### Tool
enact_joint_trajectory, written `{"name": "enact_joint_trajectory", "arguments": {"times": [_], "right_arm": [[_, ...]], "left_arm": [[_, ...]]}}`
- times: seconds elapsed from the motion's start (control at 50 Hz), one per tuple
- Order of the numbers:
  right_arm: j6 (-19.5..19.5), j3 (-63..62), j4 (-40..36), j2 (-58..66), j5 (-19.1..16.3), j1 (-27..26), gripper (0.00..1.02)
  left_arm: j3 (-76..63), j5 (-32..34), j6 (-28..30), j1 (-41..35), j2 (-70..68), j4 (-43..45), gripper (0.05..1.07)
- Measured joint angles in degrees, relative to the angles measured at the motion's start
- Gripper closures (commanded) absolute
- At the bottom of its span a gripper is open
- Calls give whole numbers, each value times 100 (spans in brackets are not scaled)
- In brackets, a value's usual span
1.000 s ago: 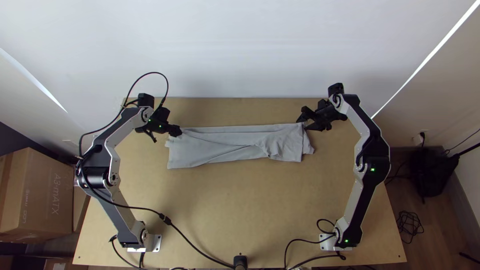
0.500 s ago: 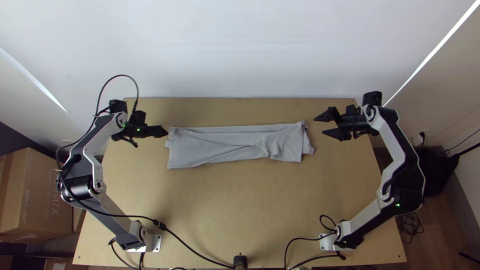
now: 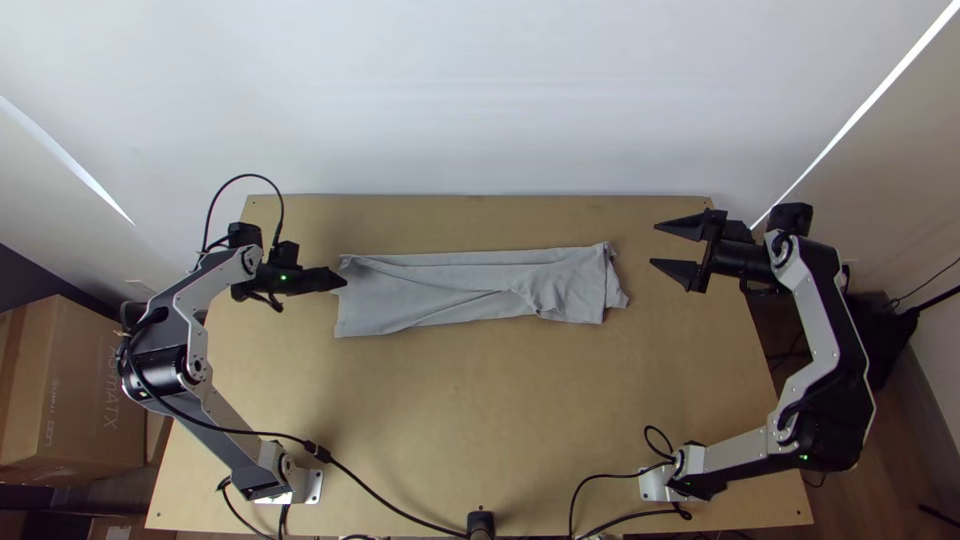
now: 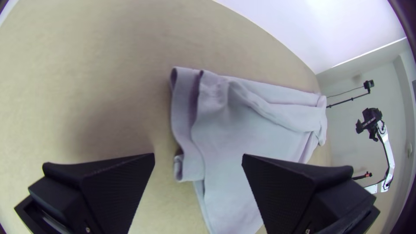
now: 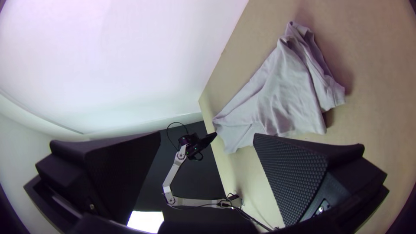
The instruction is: Fold the t-shirt
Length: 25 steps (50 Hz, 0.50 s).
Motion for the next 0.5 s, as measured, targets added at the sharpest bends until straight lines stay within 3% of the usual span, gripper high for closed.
{"name": "enact_joint_trajectory", "arguments": {"times": [0.34, 0.5], "right_arm": [[33, -387, -13, -909, 0, 0, 4], [173, -409, -15, -1305, -2, 15, 4]], "left_arm": [[-26, -212, -619, -610, 22, 424, 10], [-59, -1134, -922, -1217, -63, 793, 11]]}}
